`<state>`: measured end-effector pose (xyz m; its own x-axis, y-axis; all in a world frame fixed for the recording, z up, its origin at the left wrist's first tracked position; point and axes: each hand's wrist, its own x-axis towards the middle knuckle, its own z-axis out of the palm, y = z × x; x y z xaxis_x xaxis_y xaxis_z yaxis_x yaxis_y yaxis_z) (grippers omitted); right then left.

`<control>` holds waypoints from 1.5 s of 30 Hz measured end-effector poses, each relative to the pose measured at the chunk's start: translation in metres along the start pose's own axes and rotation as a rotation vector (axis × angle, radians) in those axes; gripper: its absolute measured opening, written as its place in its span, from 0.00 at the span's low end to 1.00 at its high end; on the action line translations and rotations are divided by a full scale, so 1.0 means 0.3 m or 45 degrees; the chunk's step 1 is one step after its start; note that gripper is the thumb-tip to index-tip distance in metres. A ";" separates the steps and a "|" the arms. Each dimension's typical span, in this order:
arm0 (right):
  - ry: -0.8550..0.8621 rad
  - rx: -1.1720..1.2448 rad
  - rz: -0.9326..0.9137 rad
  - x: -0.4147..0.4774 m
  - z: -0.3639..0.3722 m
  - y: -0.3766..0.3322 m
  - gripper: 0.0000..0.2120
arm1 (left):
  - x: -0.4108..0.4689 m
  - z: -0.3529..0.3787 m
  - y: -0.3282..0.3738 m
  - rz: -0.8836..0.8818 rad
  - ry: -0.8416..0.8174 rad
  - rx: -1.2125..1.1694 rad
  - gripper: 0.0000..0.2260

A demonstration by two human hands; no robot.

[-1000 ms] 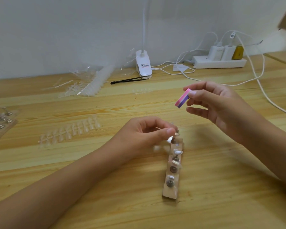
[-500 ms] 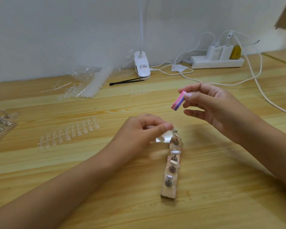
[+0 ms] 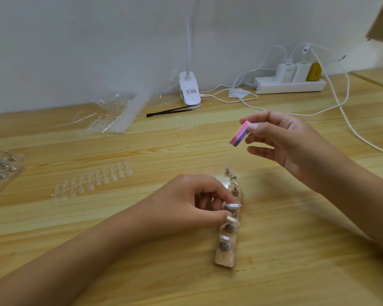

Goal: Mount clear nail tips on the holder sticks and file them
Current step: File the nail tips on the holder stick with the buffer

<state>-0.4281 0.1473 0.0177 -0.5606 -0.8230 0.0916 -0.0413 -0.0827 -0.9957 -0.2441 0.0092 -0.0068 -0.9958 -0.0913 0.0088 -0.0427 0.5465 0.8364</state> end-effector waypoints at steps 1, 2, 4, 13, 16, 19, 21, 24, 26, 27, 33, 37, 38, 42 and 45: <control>0.000 -0.005 0.004 0.001 0.000 0.001 0.12 | 0.002 -0.001 -0.001 -0.005 -0.010 -0.006 0.07; 0.000 -0.010 0.009 0.001 0.000 0.002 0.12 | 0.004 0.000 -0.001 -0.012 -0.007 -0.012 0.05; 0.000 -0.026 0.024 0.002 0.001 0.005 0.12 | 0.011 0.001 -0.002 -0.041 0.020 -0.025 0.01; -0.022 0.070 0.079 0.002 0.009 0.010 0.14 | 0.021 -0.028 -0.002 -0.116 0.252 -0.549 0.09; -0.070 0.199 0.099 0.001 0.010 0.006 0.11 | 0.024 -0.024 -0.007 -0.108 0.356 -0.700 0.09; -0.169 0.224 0.092 -0.006 0.018 0.000 0.08 | 0.029 -0.026 -0.015 -0.102 0.408 -0.761 0.07; -0.267 0.159 0.074 -0.017 0.027 -0.004 0.09 | 0.031 -0.027 -0.022 -0.083 0.410 -0.797 0.06; -0.323 0.037 0.012 -0.031 0.042 -0.003 0.09 | 0.032 -0.028 -0.031 -0.079 0.404 -0.823 0.07; -0.307 -0.017 -0.021 -0.037 0.050 -0.001 0.10 | 0.033 -0.025 -0.036 -0.079 0.411 -0.833 0.08; -0.298 -0.040 -0.031 -0.038 0.052 0.000 0.11 | 0.034 -0.024 -0.039 -0.081 0.421 -0.855 0.08; -0.293 -0.110 -0.042 -0.043 0.062 0.006 0.11 | 0.038 -0.026 -0.032 -0.095 0.446 -0.875 0.16; -0.255 -0.104 -0.069 -0.048 0.076 0.009 0.14 | 0.037 -0.026 -0.034 -0.089 0.424 -0.822 0.11; -0.201 -0.057 -0.083 -0.047 0.076 0.009 0.15 | 0.038 -0.026 -0.035 -0.087 0.421 -0.824 0.10; -0.233 -0.080 -0.075 -0.049 0.068 0.000 0.13 | 0.038 -0.026 -0.035 -0.078 0.427 -0.826 0.05; -0.312 -0.167 -0.063 -0.051 0.067 0.003 0.12 | 0.036 -0.026 -0.037 -0.073 0.420 -0.815 0.02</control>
<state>-0.4028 0.1485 0.0155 -0.3392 -0.9325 0.1241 -0.1790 -0.0656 -0.9817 -0.2538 -0.0044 -0.0118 -0.9126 -0.4072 0.0362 0.0628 -0.0523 0.9967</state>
